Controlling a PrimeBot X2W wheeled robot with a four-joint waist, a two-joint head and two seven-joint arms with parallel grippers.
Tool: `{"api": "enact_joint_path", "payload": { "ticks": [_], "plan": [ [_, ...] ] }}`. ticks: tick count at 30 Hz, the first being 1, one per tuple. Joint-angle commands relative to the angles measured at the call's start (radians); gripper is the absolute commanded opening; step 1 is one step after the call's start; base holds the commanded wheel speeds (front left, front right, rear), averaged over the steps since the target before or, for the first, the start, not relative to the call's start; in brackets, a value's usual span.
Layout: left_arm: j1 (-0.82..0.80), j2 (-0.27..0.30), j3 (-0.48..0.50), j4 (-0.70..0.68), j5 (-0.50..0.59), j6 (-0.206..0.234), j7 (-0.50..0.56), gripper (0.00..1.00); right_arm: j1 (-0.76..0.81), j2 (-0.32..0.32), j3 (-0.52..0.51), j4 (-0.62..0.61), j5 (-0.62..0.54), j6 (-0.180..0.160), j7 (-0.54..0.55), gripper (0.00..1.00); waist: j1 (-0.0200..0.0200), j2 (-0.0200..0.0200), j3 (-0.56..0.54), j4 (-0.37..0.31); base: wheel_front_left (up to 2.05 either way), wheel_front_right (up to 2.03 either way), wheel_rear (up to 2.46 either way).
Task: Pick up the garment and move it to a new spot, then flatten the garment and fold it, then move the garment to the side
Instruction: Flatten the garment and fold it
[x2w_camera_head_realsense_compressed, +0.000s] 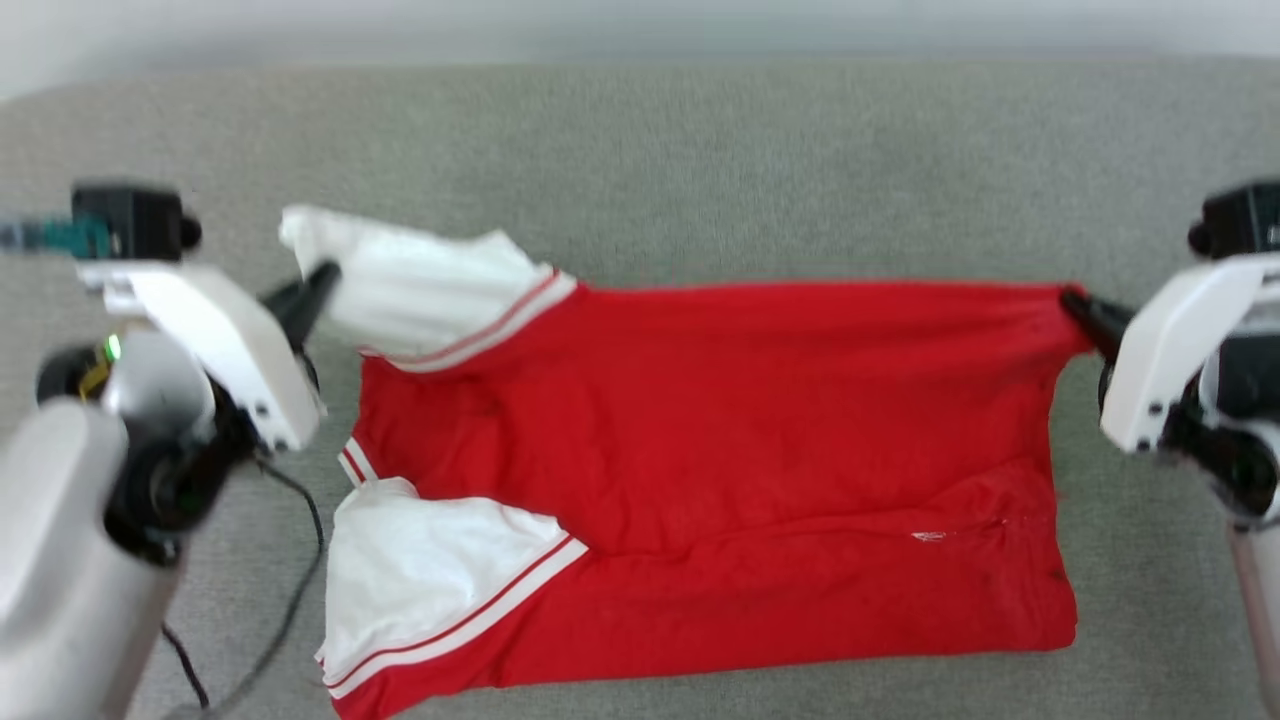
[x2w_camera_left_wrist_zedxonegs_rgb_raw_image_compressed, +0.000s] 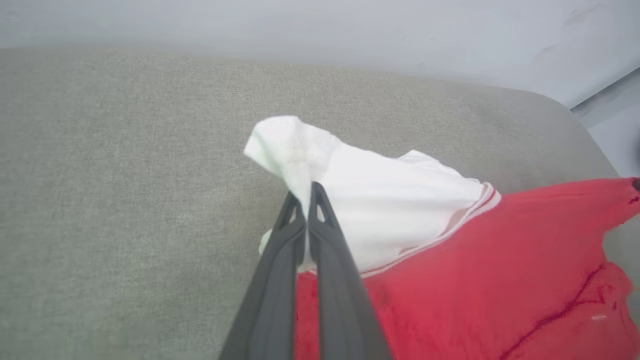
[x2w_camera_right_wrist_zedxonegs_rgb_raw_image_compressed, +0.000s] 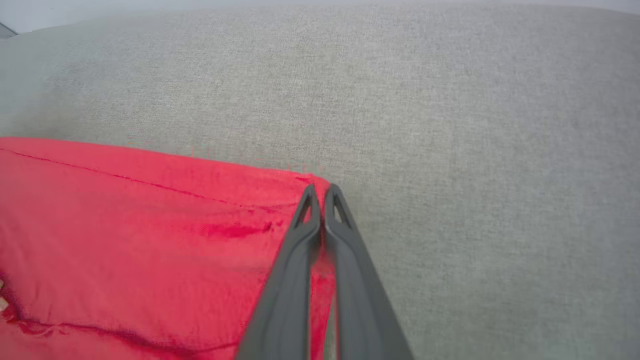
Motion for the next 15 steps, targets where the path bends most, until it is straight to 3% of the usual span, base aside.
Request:
{"api": "enact_joint_path", "payload": {
  "ticks": [1, 9, 10, 11, 12, 13, 15],
  "plan": [
    [0.054, -0.002, 0.005, -0.014, -0.007, 0.012, -0.021, 0.00, 0.044, 0.003, -0.010, -0.014, 0.003, 0.000, -0.014, 0.00, 0.0000, -0.0001, -0.053, 0.015, 0.00, 0.00, 0.00],
    [0.385, -0.032, -0.001, -0.086, -0.078, 0.076, -0.069, 0.00, 0.298, 0.042, -0.048, -0.047, 0.005, 0.000, -0.052, 0.00, 0.0000, -0.0001, -0.128, 0.027, 0.00, 0.00, 0.00],
    [0.410, -0.042, -0.004, -0.080, -0.083, 0.080, -0.077, 0.00, 0.323, 0.052, -0.049, -0.042, 0.007, 0.000, -0.060, 0.04, 0.0000, -0.0001, -0.132, 0.028, 0.00, 0.00, 0.00],
    [0.440, -0.056, -0.017, -0.070, -0.096, 0.080, -0.071, 0.06, 0.343, 0.058, -0.050, -0.038, 0.005, 0.000, -0.073, 0.29, 0.0000, -0.0001, -0.135, 0.027, 0.00, 0.00, 0.00],
    [0.463, -0.071, -0.024, -0.054, -0.109, 0.074, -0.066, 0.31, 0.363, 0.061, -0.051, -0.028, 0.003, 0.000, -0.085, 0.64, 0.0000, -0.0001, -0.138, 0.027, 0.00, 0.00, 0.00],
    [0.474, -0.083, -0.027, -0.041, -0.117, 0.068, -0.075, 1.00, 0.382, 0.070, -0.053, -0.015, 0.010, 0.000, -0.098, 1.00, 0.0000, -0.0001, -0.140, 0.027, 0.00, 0.00, 0.00],
    [0.494, -0.112, -0.035, -0.004, -0.128, 0.059, -0.094, 1.00, 0.413, 0.074, -0.051, 0.012, 0.022, 0.000, -0.130, 1.00, 0.0000, -0.0001, -0.148, 0.027, 0.00, 0.00, 0.00]
  ]
}}
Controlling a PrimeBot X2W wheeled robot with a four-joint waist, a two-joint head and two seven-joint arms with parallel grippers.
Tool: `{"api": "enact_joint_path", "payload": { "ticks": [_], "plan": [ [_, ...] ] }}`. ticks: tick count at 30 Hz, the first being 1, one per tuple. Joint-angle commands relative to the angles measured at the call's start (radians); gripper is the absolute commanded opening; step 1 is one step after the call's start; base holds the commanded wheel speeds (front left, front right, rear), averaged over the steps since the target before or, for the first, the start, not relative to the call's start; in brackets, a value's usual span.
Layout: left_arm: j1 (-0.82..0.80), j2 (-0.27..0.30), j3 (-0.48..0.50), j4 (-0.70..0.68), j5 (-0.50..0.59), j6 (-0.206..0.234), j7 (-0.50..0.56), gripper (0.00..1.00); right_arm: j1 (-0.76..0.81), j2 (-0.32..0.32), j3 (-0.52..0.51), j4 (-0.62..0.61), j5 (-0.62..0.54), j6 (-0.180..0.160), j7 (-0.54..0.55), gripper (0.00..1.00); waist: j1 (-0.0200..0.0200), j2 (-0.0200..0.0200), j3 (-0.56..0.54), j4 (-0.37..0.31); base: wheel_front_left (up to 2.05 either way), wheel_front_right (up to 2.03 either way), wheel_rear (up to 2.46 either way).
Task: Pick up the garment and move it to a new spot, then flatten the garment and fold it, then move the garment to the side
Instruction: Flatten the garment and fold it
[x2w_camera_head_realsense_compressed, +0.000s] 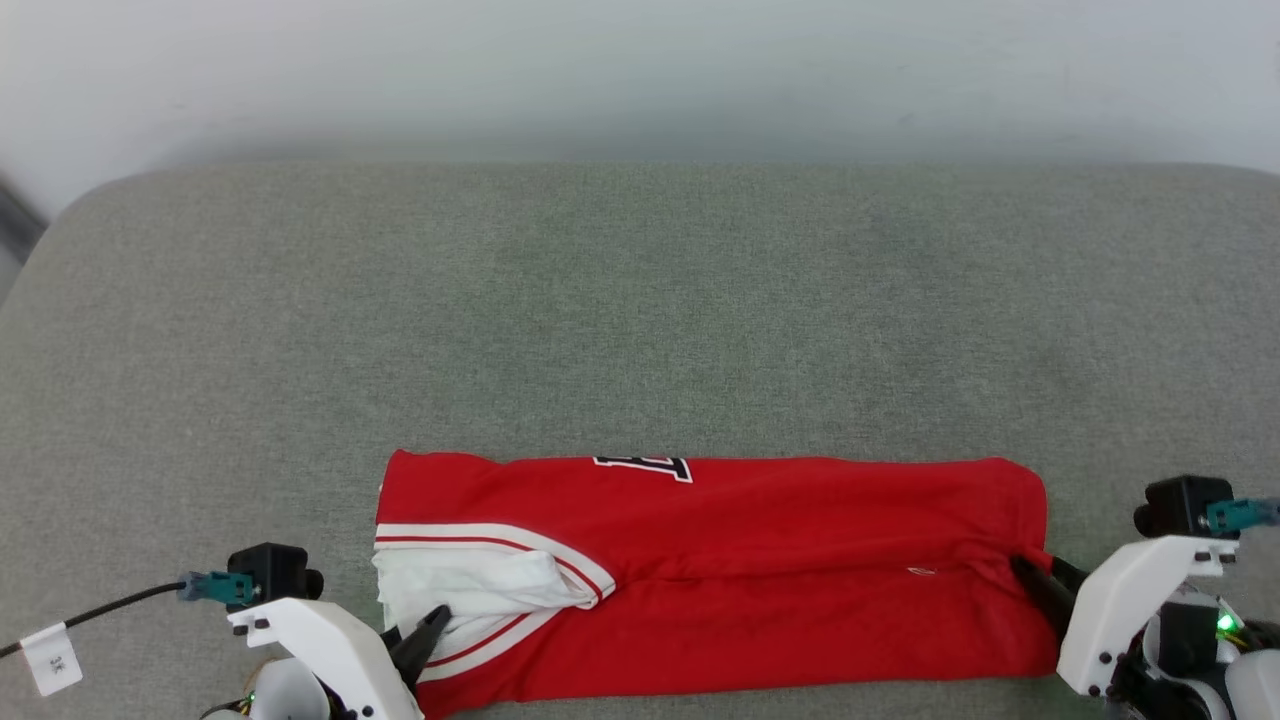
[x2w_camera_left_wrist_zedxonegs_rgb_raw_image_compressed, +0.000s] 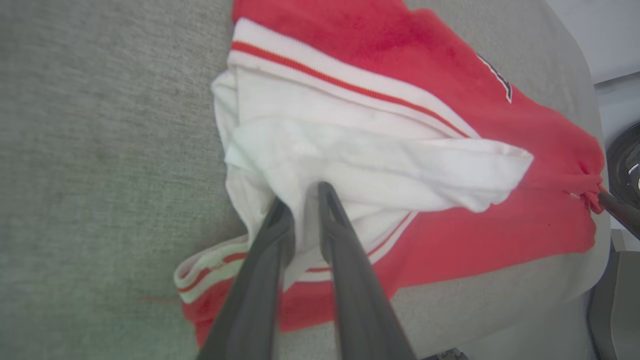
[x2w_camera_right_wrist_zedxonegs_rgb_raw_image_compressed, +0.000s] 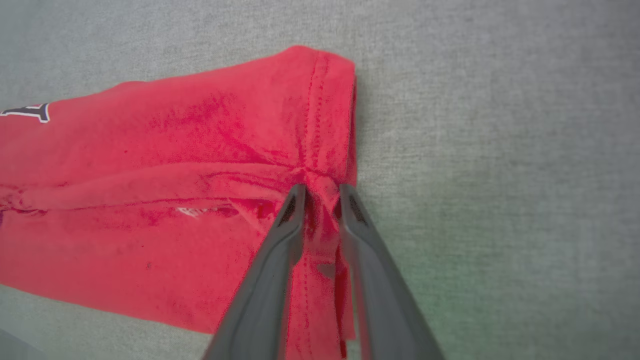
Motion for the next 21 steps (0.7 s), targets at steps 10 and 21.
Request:
{"api": "enact_joint_path", "payload": {
  "ticks": [10, 21],
  "plan": [
    [0.015, -0.060, 0.018, 0.033, 0.104, -0.001, -0.253, 1.00, 0.099, 0.003, -0.011, -0.070, 0.027, 0.000, -0.175, 1.00, 0.0002, 0.0000, -0.076, -0.017, 0.00, 0.00, 0.00],
    [-0.036, -0.043, 0.024, -0.161, 0.361, 0.156, -0.498, 1.00, 0.042, -0.054, -0.146, -0.193, -0.022, 0.000, 0.023, 1.00, 0.0002, 0.0000, -0.076, -0.006, 0.00, 0.00, 0.00]
  ]
}}
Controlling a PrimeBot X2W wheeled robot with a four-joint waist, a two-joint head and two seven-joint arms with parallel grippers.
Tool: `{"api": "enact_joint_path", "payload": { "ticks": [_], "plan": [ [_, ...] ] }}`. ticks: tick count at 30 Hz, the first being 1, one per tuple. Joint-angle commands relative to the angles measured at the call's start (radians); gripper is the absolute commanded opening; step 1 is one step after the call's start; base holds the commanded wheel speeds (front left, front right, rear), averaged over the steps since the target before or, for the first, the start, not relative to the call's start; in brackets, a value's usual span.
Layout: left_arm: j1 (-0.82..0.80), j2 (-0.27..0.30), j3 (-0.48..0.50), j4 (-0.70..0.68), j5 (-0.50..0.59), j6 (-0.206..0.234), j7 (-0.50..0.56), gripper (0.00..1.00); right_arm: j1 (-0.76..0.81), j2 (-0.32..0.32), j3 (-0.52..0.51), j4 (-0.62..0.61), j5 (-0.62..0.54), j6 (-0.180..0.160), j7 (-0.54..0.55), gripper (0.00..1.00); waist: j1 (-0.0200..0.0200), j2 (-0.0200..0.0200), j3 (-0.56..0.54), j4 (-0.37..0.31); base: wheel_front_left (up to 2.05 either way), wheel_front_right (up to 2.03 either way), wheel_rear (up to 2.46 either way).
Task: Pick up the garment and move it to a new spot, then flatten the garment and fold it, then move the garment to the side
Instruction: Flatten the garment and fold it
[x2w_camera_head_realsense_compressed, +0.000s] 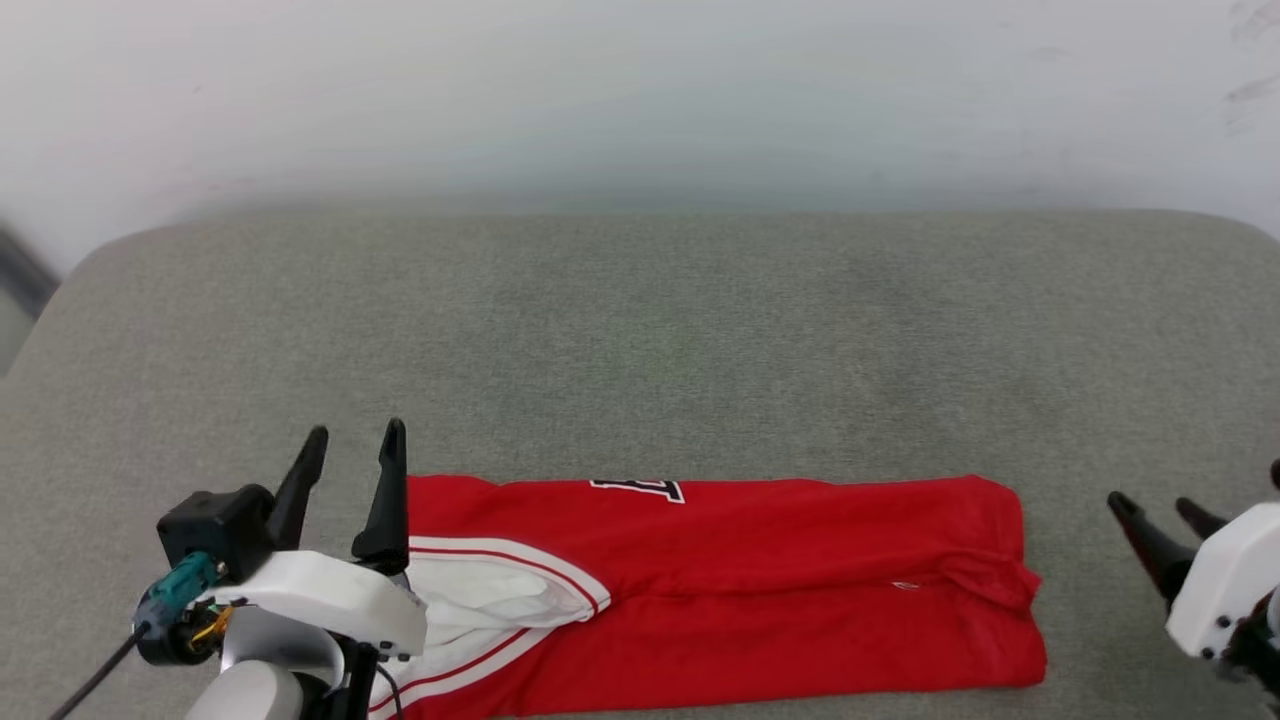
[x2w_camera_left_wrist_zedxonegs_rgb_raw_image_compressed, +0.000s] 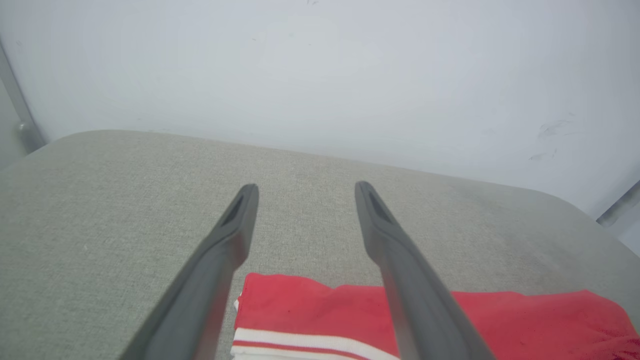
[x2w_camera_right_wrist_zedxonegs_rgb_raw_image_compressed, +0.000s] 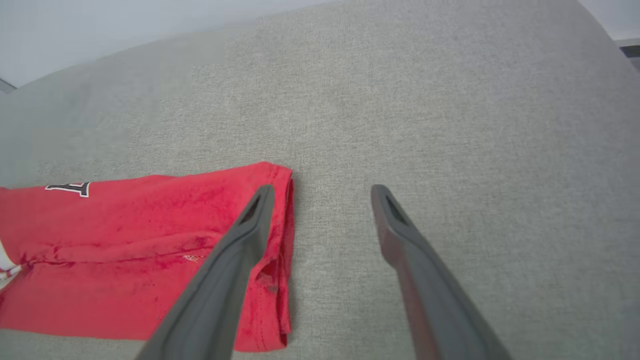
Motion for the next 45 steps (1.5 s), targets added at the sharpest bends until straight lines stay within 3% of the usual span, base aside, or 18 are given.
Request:
{"api": "enact_joint_path", "payload": {
  "ticks": [1, 9, 21, 22, 23, 25, 36, 45],
  "plan": [
    [-0.009, 0.000, -0.002, -0.024, 0.035, 0.021, -0.026, 1.00, -0.018, -0.008, -0.016, -0.005, -0.006, 0.000, 0.037, 1.00, 0.0001, 0.0000, 0.011, 0.016, 0.00, 0.00, 0.00],
    [-0.030, -0.005, -0.009, -0.133, 0.124, 0.060, -0.075, 1.00, -0.054, -0.003, -0.030, 0.012, -0.029, 0.000, 0.214, 1.00, 0.0001, 0.0000, 0.091, 0.093, 0.00, 0.00, 0.00],
    [-0.054, -0.013, -0.058, -0.172, 0.158, 0.050, -0.062, 1.00, -0.060, 0.079, 0.055, 0.206, 0.018, 0.001, 0.345, 1.00, 0.0001, 0.0000, 0.155, 0.157, 0.00, 0.00, 0.00],
    [-0.053, -0.008, -0.064, -0.168, 0.161, 0.049, -0.055, 1.00, -0.060, 0.080, 0.062, 0.214, 0.020, 0.001, 0.343, 0.47, 0.0001, 0.0000, 0.149, 0.156, 0.00, 0.00, 0.00],
    [-0.053, -0.008, -0.064, -0.168, 0.161, 0.049, -0.055, 1.00, -0.060, 0.080, 0.062, 0.214, 0.020, 0.001, 0.343, 0.47, 0.0001, 0.0000, 0.149, 0.156, 0.00, 0.00, 0.00],
    [-0.047, 0.001, -0.067, -0.161, 0.162, 0.046, -0.047, 1.00, -0.065, 0.081, 0.072, 0.221, 0.033, 0.001, 0.345, 0.00, 0.0001, 0.0000, 0.133, 0.148, 0.00, 0.00, 0.00],
    [0.029, 0.025, -0.078, -0.151, 0.145, 0.075, -0.006, 1.00, -0.081, 0.002, 0.044, 0.192, 0.042, 0.000, 0.276, 0.00, 0.0001, 0.0000, 0.016, 0.082, 0.00, 0.00, 0.00],
    [0.075, 0.036, -0.073, -0.168, 0.127, 0.087, -0.002, 1.00, -0.055, -0.009, -0.182, 0.178, -0.004, 0.000, 0.325, 0.00, 0.0001, 0.0000, -0.022, 0.038, 0.00, 0.00, 0.00]
  ]
}}
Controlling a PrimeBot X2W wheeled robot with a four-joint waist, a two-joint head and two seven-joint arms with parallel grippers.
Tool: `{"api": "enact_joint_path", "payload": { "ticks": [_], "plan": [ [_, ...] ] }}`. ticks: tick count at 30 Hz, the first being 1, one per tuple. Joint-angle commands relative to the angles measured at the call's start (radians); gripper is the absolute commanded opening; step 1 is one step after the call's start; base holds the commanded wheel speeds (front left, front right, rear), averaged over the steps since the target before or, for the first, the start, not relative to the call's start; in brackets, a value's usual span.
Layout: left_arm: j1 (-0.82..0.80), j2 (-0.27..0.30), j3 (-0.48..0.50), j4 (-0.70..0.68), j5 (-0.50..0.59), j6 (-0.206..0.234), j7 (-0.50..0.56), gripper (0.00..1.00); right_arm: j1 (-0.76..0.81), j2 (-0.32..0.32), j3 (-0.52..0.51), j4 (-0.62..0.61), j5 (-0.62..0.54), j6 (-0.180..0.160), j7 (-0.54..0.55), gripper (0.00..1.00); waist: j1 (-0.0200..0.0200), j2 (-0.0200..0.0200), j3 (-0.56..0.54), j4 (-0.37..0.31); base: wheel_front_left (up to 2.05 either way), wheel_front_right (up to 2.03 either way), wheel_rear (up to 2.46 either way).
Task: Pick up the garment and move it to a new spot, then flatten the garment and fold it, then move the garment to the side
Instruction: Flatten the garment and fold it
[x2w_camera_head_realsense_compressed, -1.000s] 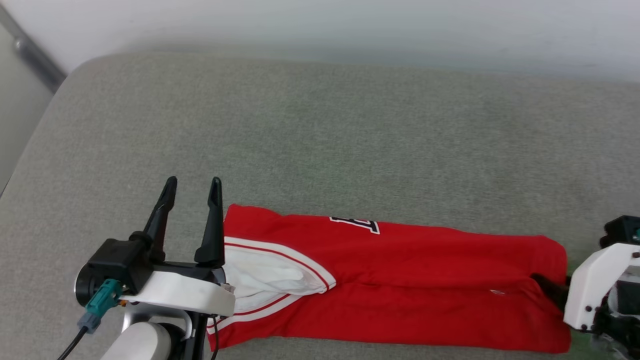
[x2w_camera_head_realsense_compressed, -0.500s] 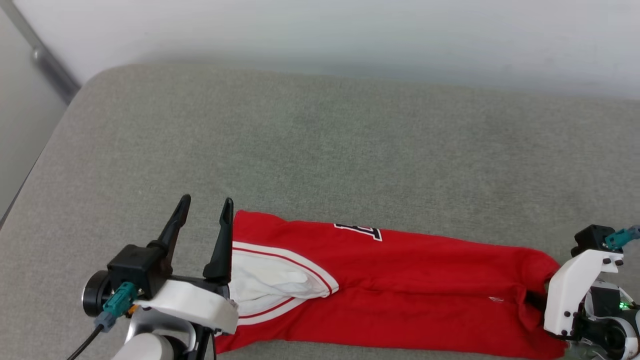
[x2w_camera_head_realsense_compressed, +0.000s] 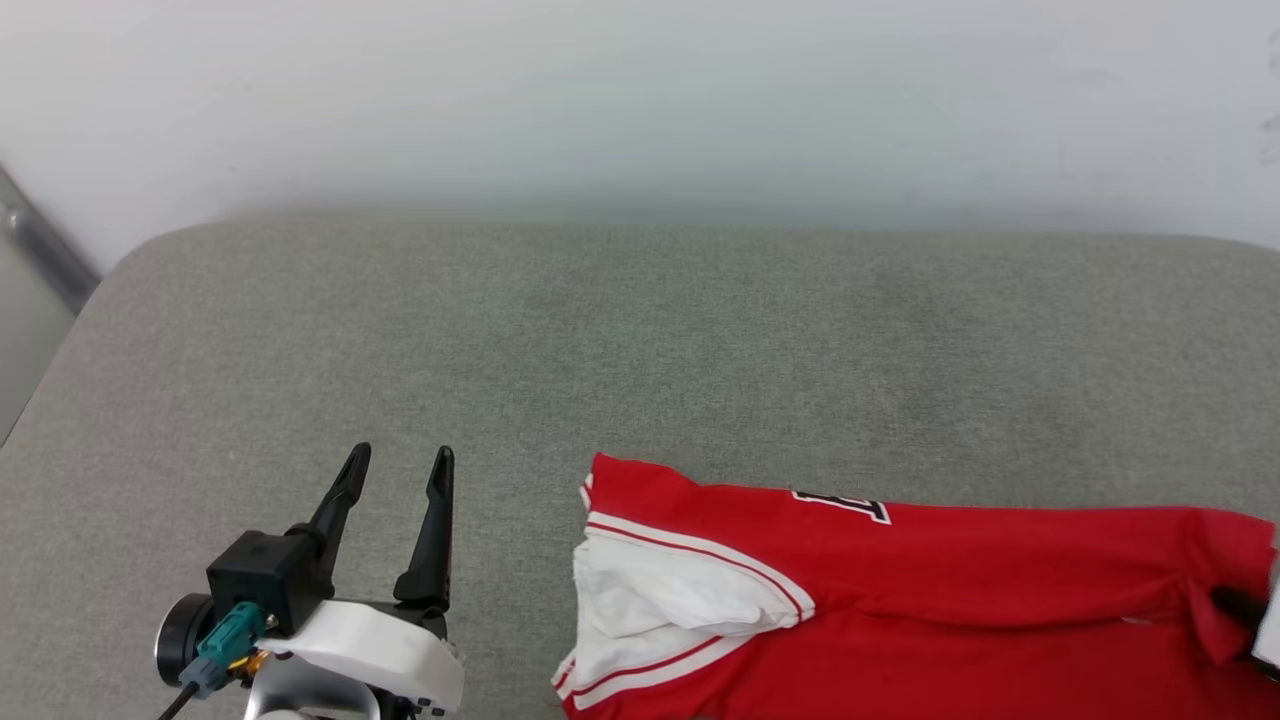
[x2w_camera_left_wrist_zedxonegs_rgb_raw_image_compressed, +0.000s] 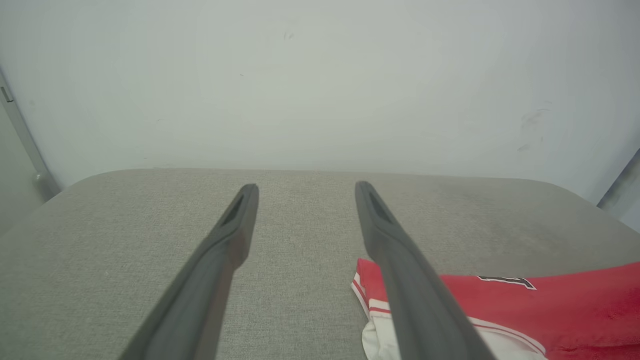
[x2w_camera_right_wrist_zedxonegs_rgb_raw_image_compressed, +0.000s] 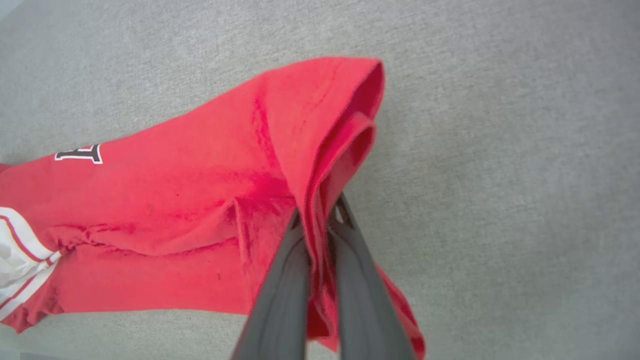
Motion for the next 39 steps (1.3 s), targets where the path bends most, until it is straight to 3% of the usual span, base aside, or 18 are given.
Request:
{"api": "enact_joint_path", "payload": {
  "ticks": [1, 9, 13, 17, 22, 29, 30, 31, 32, 39],
  "plan": [
    [0.018, 0.002, 0.001, -0.004, -0.003, 0.004, 0.000, 1.00, 0.014, 0.012, -0.026, -0.004, -0.005, 0.000, 0.017, 0.00, 0.0000, 0.0000, -0.007, -0.008, 0.00, 0.00, 0.00],
    [0.024, 0.006, -0.009, -0.009, -0.004, 0.006, 0.007, 1.00, -0.053, 0.224, -0.226, -0.029, 0.192, 0.000, 0.259, 0.00, 0.0000, 0.0000, -0.022, -0.018, 0.00, 0.00, 0.00],
    [0.012, 0.006, -0.016, -0.010, -0.002, 0.002, 0.015, 1.00, -0.094, 0.263, -0.259, 0.007, 0.348, 0.000, 0.354, 0.00, 0.0000, 0.0000, -0.022, -0.008, 0.00, 0.00, 0.00],
    [-0.011, 0.005, -0.026, -0.006, 0.002, -0.009, 0.025, 1.00, -0.127, 0.263, -0.134, 0.126, 0.581, 0.000, 0.333, 0.00, 0.0000, 0.0000, -0.017, 0.017, 0.00, 0.00, 0.00],
    [-0.026, -0.001, -0.039, -0.005, 0.004, -0.013, 0.034, 1.00, -0.145, 0.264, 0.140, 0.199, 0.803, 0.000, 0.194, 0.00, 0.0000, 0.0000, -0.003, 0.052, 0.00, 0.00, 0.00],
    [-0.057, -0.017, -0.050, 0.005, 0.005, -0.022, 0.029, 1.00, -0.190, 0.263, 0.502, 0.209, 0.984, 0.000, -0.029, 0.00, 0.0000, 0.0000, 0.028, 0.111, 0.00, 0.00, 0.00],
    [-0.060, -0.017, -0.051, 0.008, 0.006, -0.023, 0.028, 1.00, -0.201, 0.263, 0.536, 0.209, 0.973, 0.000, -0.068, 0.14, 0.0000, 0.0000, 0.031, 0.117, 0.00, 0.00, 0.00],
    [-0.063, -0.020, -0.053, 0.011, 0.005, -0.023, 0.027, 1.00, -0.206, 0.262, 0.565, 0.221, 0.966, 0.000, -0.103, 0.39, 0.0000, 0.0000, 0.033, 0.124, 0.00, 0.00, 0.00],
    [-0.067, -0.022, -0.053, 0.013, 0.004, -0.024, 0.026, 1.00, -0.212, 0.262, 0.593, 0.234, 0.951, 0.000, -0.128, 1.00, 0.0000, 0.0000, 0.036, 0.130, 0.00, 0.00, 0.00],
    [-0.057, -0.025, -0.048, 0.029, -0.003, -0.020, 0.012, 1.00, -0.265, 0.262, 0.679, 0.256, 0.871, 0.000, -0.244, 1.00, 0.0000, 0.0000, 0.037, 0.136, 0.00, 0.00, 0.00]
  ]
}}
